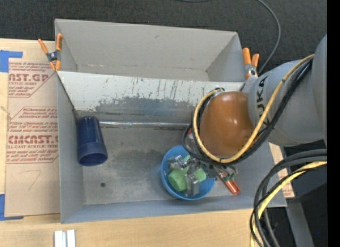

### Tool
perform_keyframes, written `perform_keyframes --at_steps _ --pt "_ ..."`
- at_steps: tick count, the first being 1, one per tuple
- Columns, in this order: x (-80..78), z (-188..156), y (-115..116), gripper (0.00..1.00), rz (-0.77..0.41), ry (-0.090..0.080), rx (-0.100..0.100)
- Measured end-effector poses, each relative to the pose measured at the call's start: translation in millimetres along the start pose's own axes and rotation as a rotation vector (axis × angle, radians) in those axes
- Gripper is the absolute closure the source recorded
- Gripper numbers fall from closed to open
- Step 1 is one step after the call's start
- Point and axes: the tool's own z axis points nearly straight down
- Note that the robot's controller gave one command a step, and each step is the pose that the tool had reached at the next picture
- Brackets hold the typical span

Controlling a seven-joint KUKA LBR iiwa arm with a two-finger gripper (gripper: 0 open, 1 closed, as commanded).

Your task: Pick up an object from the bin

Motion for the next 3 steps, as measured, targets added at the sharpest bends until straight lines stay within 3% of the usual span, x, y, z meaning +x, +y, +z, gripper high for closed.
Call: perform_keyframes --at_steps 3 --pt "-3.1 -69 0 1.0 0.001 -0.005 0.001"
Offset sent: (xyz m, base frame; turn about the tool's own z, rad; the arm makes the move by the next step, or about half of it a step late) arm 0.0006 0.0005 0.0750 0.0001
